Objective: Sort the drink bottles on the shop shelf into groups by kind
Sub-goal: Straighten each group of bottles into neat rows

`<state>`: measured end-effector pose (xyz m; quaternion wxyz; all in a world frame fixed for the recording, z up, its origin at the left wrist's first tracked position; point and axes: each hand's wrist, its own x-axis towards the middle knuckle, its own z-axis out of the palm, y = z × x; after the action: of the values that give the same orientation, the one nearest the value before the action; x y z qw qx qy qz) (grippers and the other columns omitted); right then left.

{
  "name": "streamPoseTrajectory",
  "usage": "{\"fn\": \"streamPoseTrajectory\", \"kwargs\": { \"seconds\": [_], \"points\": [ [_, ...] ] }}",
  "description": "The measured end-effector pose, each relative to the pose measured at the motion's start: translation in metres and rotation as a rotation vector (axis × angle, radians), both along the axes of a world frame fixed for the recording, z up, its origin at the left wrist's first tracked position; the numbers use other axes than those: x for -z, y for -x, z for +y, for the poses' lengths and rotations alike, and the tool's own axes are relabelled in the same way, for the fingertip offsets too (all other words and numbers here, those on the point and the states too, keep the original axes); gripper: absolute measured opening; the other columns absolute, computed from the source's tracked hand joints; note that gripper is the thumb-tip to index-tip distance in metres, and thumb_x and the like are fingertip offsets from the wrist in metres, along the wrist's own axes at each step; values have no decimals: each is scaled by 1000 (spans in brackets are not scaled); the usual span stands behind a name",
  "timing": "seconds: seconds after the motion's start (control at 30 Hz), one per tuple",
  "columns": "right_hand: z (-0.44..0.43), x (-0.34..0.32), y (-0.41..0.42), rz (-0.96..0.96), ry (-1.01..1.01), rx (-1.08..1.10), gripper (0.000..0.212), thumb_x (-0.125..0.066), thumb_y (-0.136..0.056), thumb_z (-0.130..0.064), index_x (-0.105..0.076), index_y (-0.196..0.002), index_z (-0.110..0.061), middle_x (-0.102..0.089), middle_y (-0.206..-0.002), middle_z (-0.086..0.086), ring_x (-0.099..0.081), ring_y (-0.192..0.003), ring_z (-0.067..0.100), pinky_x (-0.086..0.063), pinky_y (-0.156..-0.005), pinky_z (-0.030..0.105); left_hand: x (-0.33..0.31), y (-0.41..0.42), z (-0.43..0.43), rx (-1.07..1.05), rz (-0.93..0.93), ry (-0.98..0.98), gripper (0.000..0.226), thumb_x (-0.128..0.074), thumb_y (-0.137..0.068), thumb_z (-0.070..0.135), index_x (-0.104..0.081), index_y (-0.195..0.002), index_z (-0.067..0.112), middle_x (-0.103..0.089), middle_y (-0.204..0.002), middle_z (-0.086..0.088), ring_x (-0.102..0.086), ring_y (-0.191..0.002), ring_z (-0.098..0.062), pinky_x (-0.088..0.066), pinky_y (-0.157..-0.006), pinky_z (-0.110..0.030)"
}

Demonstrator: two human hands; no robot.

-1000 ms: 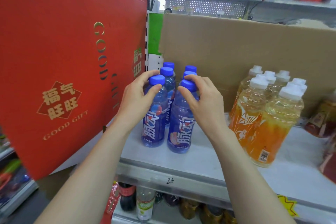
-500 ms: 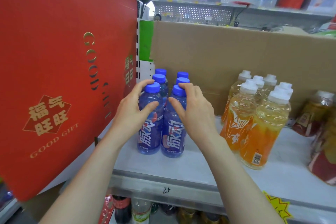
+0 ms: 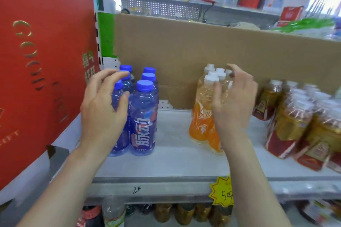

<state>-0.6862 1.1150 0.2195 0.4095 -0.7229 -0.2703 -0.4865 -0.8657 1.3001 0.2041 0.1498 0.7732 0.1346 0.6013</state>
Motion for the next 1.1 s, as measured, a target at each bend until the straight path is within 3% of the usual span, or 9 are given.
{"fn": "streamPoseTrajectory", "kwargs": {
  "seconds": [0.07,0.17,0.3,0.4,0.53,0.73,0.8,0.9,1.1],
  "points": [
    [-29,-7,-28,186,47,113,54,-57,-94,-38,-48,-141,-12,-55,-128,16,-51,-115,36,-39,-96,44,-8,-24,-23,159,-1,-13,37,-63,-90,4,-64,-124,16,-58,-125,-2,-60,-113,-19,-46,-104,-30],
    [-47,-8,-50,404,287,-21,66,-63,-91,-52,-40,-145,-20,-56,-130,13,-53,-118,36,-44,-93,44,-14,-78,-55,308,154,27,44,-65,-88,12,-59,-131,20,-56,-127,2,-60,-106,-12,-51,-95,-37],
    [-61,-7,-60,356,398,-113,63,-63,-94,-49,-37,-144,-22,-68,-113,10,-64,-100,34,-43,-72,36,-17,-154,-81,314,417,168,61,-68,-91,31,-43,-145,20,-54,-140,-1,-55,-124,-18,-45,-104,-42],
    [-86,-10,-74,323,425,-90,59,-62,-95,-46,-40,-142,-17,-69,-112,12,-63,-102,36,-44,-75,39,-18,-187,-94,353,467,311,64,-62,-92,45,-35,-148,28,-59,-138,2,-55,-126,-23,-44,-105,-44],
    [-116,-10,-99,354,411,-9,58,-63,-94,-45,-40,-139,-16,-67,-107,13,-63,-100,37,-39,-69,37,-18,-193,-99,285,457,372,52,-56,-97,40,-37,-144,27,-65,-127,-4,-60,-118,-30,-47,-99,-46],
    [-118,-14,-128,446,452,50,64,-65,-94,-33,-37,-145,-6,-52,-135,20,-49,-122,40,-41,-96,47,-21,-137,-107,205,425,402,41,-57,-97,36,-43,-136,34,-66,-117,3,-62,-109,-22,-49,-96,-43],
    [-112,-20,-123,315,438,96,67,-68,-92,-25,-37,-147,-2,-46,-140,24,-42,-129,42,-35,-107,48,-20,-116,-110,168,404,407,40,-58,-96,38,-44,-134,35,-66,-116,5,-62,-108,-19,-49,-95,-41],
    [-82,-44,-108,117,431,-19,58,-62,-96,-20,-40,-147,-5,-50,-138,20,-43,-129,39,-35,-107,45,-18,-97,-110,156,380,425,38,-57,-96,40,-45,-132,38,-66,-113,10,-61,-107,-16,-49,-95,-41],
    [3,-80,-109,304,1008,43,36,-46,-97,-4,-57,-131,-9,-62,-125,13,-59,-114,34,-42,-78,35,-18,-95,-105,156,405,418,39,-55,-97,40,-40,-133,38,-65,-116,9,-61,-109,-18,-49,-97,-46]
  ]
}}
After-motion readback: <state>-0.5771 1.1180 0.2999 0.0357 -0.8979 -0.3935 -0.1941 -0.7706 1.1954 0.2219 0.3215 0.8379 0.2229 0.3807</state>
